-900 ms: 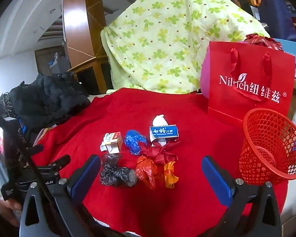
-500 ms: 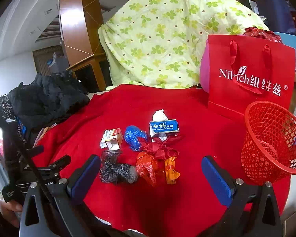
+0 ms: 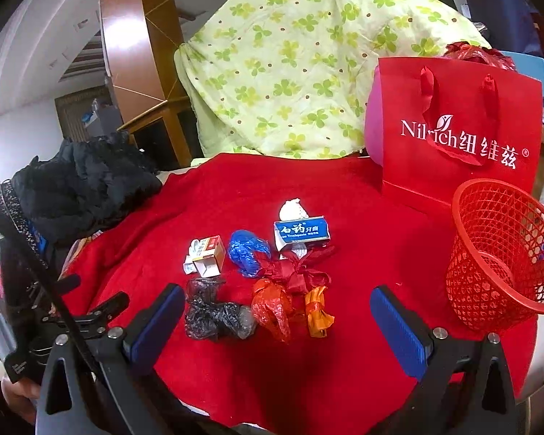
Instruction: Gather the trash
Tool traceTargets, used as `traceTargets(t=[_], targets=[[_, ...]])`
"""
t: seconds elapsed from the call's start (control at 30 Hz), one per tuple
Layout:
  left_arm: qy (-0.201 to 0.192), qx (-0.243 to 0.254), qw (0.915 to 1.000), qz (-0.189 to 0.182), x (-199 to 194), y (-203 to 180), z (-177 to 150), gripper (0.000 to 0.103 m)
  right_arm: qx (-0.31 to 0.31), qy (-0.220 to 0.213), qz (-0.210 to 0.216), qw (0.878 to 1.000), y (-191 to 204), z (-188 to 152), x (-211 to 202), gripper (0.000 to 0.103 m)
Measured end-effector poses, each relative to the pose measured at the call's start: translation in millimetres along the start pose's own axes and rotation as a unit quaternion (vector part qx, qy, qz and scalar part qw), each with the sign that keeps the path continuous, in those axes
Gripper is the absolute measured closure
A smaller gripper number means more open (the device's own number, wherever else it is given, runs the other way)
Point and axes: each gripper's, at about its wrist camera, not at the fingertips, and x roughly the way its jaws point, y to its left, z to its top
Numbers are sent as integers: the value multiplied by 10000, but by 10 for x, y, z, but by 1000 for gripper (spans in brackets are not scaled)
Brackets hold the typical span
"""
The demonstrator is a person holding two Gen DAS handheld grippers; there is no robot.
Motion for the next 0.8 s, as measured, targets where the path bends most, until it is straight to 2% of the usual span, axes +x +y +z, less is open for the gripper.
traceTargets(t=[0.07,0.13,0.2,0.33,0.6,0.8], targets=[[177,8,9998,-38,1,27,17,0,97,22,21,9999,-9,4,6,0],[194,59,9998,-8,1,32,17,0,149,56,34,9999,-11,6,19,0],[-70,189,9997,143,-4,9,2,0,164,58,45,9998,-2,7,21,0],[-117,233,9995,189,-7,17,3,0,114,-34,79,9999,51,23,10,0],[347,269,9990,115,-33,85,24,0,11,-22,33,10000,117,14,-7,0],[173,135,9998,24,-67,115,8,0,19,-30,28,10000,127,12,-11,0]])
